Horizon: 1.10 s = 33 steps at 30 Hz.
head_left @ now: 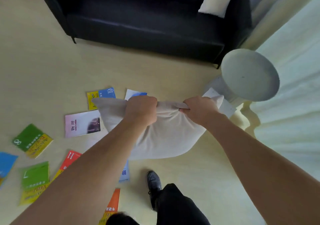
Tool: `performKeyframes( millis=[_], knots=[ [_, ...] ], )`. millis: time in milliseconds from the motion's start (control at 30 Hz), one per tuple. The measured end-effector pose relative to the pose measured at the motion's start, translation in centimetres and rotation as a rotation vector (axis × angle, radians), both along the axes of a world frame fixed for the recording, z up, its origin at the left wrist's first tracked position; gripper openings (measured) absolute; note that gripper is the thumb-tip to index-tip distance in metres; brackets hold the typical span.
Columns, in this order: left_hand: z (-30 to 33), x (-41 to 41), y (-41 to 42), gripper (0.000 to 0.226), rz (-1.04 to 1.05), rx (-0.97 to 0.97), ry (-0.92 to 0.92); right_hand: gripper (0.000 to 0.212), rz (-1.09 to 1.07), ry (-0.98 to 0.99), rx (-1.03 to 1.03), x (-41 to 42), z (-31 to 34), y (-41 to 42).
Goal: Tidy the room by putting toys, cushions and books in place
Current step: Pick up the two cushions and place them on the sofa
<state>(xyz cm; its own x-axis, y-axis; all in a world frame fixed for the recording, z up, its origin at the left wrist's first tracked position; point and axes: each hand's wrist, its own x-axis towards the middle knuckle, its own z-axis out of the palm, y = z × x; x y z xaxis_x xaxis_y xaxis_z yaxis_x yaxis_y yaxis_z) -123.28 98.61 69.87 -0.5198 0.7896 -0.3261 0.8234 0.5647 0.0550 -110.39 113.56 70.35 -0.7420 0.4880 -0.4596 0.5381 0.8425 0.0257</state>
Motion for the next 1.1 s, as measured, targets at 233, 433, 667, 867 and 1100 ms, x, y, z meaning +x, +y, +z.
performKeyframes(
  millis=[233,433,667,867,1100],
  knots=[
    [6.1,-0.9,8.2,0.023,-0.046,0.019,0.023,0.036,-0.107,0.086,-0.046,0.5,5.2,7.6],
    [6.1,-9.1,18.2,0.023,-0.067,0.035,0.061,0.037,-0.142,0.108,-0.012,-7.1,5.7,16.7],
    [6.4,-19.8,34.3,0.014,-0.161,0.076,0.063,0.034,-0.306,0.126,-0.003,-16.3,5.4,31.2],
    [8.3,-25.4,49.5,0.011,-0.296,0.102,0.069,0.030,-0.394,0.209,0.043,-19.9,7.3,43.6],
    [8.0,-33.8,64.3,0.011,-0.274,0.087,0.098,0.028,-0.388,0.264,-0.013,-28.3,6.0,59.0]
  ],
)
